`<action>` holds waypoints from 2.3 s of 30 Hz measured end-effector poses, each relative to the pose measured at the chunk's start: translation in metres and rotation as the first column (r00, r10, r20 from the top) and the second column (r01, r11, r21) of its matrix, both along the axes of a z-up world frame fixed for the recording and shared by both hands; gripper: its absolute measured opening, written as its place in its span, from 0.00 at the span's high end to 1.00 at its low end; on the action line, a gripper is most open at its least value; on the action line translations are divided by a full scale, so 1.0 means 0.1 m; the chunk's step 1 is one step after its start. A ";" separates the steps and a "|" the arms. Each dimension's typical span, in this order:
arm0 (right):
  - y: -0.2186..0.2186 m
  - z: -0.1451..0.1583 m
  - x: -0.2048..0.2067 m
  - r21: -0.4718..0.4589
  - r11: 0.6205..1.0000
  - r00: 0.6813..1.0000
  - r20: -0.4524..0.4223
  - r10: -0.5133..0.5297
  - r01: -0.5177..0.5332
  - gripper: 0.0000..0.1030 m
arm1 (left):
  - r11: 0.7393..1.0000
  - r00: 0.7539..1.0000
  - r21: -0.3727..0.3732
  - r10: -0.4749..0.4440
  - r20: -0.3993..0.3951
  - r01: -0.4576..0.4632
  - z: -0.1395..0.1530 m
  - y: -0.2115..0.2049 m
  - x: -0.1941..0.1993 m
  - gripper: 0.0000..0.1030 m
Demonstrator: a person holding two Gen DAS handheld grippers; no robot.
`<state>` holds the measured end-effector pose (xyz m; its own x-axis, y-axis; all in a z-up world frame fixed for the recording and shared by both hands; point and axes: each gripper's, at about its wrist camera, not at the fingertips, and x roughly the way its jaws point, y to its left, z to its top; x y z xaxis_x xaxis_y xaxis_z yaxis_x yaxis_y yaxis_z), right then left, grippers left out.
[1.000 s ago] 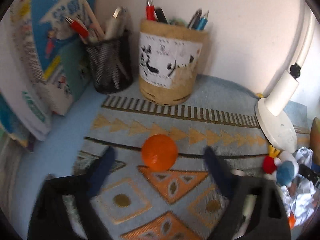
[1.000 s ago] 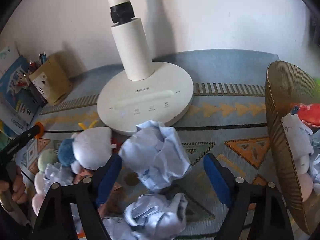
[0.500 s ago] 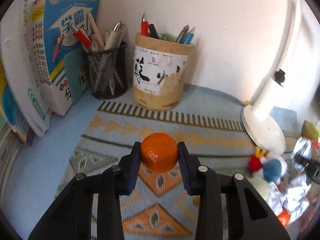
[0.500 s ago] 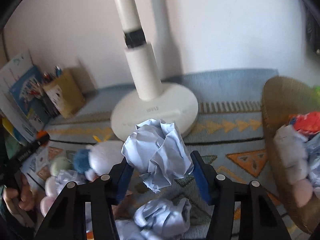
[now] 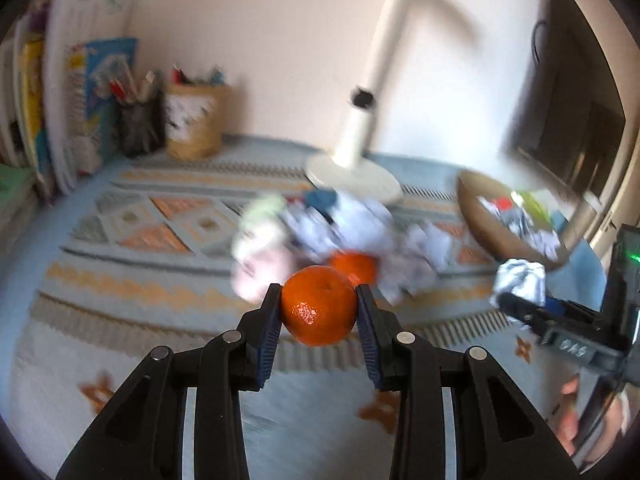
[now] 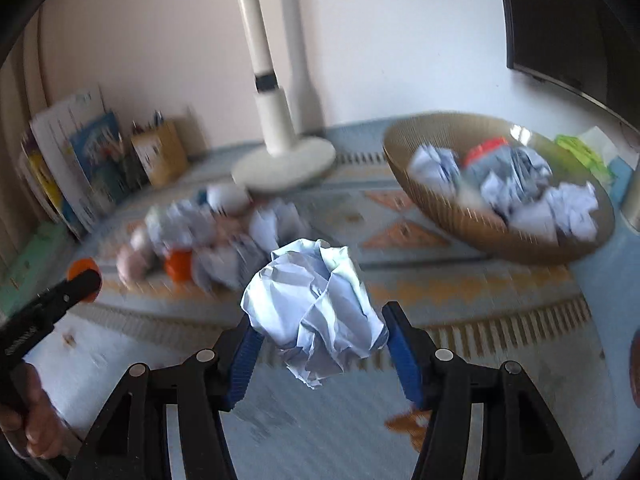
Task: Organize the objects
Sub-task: 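Lift the tangerine and paper ball and carry them toward the amber bowl, then lower both grippers over the amber bowl and open them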
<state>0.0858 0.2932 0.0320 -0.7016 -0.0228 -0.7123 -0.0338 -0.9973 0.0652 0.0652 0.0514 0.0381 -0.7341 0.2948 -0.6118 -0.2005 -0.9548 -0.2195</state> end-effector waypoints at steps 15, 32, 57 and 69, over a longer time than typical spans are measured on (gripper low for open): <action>0.31 -0.15 0.05 -0.224 0.974 0.999 0.033 0.041 -0.033 0.13 | 0.995 0.989 -0.003 0.099 0.110 -0.099 -0.34 -0.02 -0.28 0.68; 0.00 -0.20 -0.01 0.015 1.000 0.999 0.050 0.022 -0.022 0.50 | 0.998 0.991 -0.015 0.063 0.120 -0.062 -0.37 0.04 -0.28 0.67; 2.03 0.85 0.01 -0.343 0.901 0.943 -0.103 -0.318 0.266 0.54 | 0.957 0.961 0.104 -0.275 0.013 0.272 0.67 2.11 -1.11 0.68; 2.38 0.82 -1.24 -0.280 0.907 0.938 -0.056 -0.343 0.315 0.46 | 0.943 0.942 0.097 -0.327 0.073 0.319 0.48 2.86 -1.93 0.42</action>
